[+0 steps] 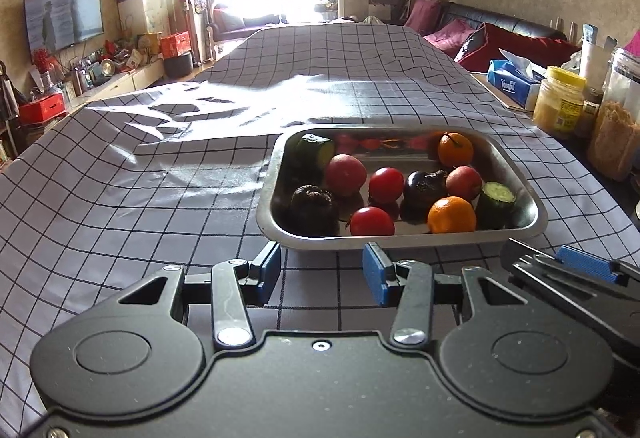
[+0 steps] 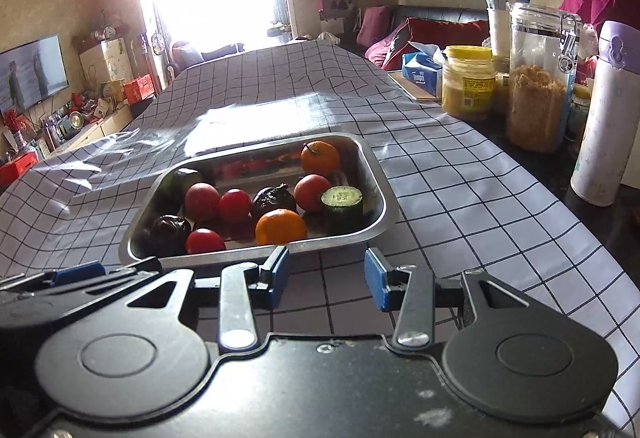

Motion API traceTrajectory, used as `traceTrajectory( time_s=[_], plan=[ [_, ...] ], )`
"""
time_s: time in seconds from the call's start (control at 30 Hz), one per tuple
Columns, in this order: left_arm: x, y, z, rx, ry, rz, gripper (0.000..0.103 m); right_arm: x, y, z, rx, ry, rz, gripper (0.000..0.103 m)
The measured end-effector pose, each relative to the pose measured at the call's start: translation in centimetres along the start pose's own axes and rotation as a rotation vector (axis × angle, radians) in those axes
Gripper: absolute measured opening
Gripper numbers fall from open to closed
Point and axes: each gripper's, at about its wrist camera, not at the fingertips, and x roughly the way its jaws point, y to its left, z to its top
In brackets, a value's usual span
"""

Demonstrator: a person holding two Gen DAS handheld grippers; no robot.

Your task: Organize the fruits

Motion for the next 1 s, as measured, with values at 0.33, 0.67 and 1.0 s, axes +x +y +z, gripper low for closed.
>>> traceTrajectory(
  time_s=[0.33, 0.67, 1.0],
  plan=[
    [0.8, 0.0, -0.6, 0.021, 0.035, -0.019, 0.054, 0.3, -0.3, -0.7, -0.007, 0.009, 0.017, 0.045],
    [1.1, 0.4, -0.6, 0.002, 0.061, -0.022, 0.054, 0.2, -0.2, -0.9, -0.017, 0.002, 0.007, 0.045],
    [1.0, 0.4, -0.7, 0.0, 0.058, -0.019, 0.054, -0.1, -0.3, -1.0, -0.013, -0.007, 0.015, 0.045]
  ],
)
